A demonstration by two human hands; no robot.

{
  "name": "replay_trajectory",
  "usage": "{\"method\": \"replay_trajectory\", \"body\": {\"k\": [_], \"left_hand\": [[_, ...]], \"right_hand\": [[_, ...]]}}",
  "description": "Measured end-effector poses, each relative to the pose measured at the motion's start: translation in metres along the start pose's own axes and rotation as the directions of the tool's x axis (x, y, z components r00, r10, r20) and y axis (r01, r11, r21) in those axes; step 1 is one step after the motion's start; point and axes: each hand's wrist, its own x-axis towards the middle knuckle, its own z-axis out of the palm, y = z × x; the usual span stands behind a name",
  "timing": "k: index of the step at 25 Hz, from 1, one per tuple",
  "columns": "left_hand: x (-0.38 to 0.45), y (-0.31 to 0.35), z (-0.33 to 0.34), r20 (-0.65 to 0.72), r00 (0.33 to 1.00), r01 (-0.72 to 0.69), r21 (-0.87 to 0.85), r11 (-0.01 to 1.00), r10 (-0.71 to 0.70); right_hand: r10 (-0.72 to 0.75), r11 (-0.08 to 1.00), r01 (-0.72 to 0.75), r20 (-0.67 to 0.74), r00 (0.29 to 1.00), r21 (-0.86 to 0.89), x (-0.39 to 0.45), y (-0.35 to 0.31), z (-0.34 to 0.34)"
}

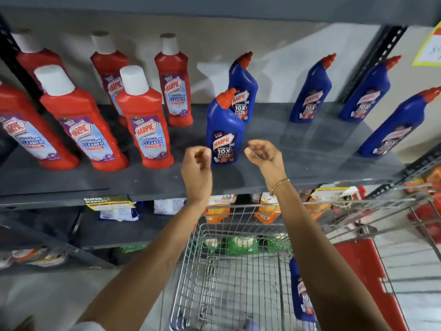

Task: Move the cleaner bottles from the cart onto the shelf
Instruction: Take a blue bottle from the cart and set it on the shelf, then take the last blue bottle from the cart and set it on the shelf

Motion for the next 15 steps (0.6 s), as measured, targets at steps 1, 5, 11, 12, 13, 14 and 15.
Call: {"method": "replay_trajectory", "body": {"k": [1, 5, 11, 12, 13, 14, 15], "left_hand": [[-0.019, 0.000, 0.003, 0.071, 0.997, -0.022, -0.001, 1.000, 0.022], [-0.092, -0.026, 0.032, 0.425, 0.902, 0.066, 0.034, 0.997, -0.074], [-0.217, -0.126, 0.101, 0.530, 0.469, 0.474, 0.524, 0.707, -0.707], [-0.235, -0.136, 0.116, 0.513, 0.449, 0.495, 0.538, 0.682, -0.731], [-0.251, -0.147, 0.133, 0.507, 0.435, 0.482, 0.566, 0.668, -0.744], [-0.267, -0.158, 0.155, 0.508, 0.407, 0.440, 0.620, 0.650, -0.760], [-0.284, -0.176, 0.178, 0.508, 0.365, 0.402, 0.670, 0.624, -0.781]], "right_hand": [[-0.001, 1.000, 0.001, -0.016, 1.000, -0.002, -0.017, 0.007, -0.005], [0.149, 0.988, -0.150, -0.043, 0.988, -0.034, -0.088, 0.062, -0.044], [0.696, 0.671, -0.739, -0.296, 0.655, -0.059, -0.173, 0.181, -0.173], [0.744, 0.607, -0.792, -0.306, 0.595, -0.065, -0.189, 0.204, -0.187], [0.785, 0.554, -0.832, -0.309, 0.537, -0.036, -0.208, 0.224, -0.199], [0.857, 0.461, -0.887, -0.257, 0.447, -0.007, -0.227, 0.235, -0.210], [0.913, 0.365, -0.930, -0.218, 0.346, 0.050, -0.247, 0.258, -0.222]]}}
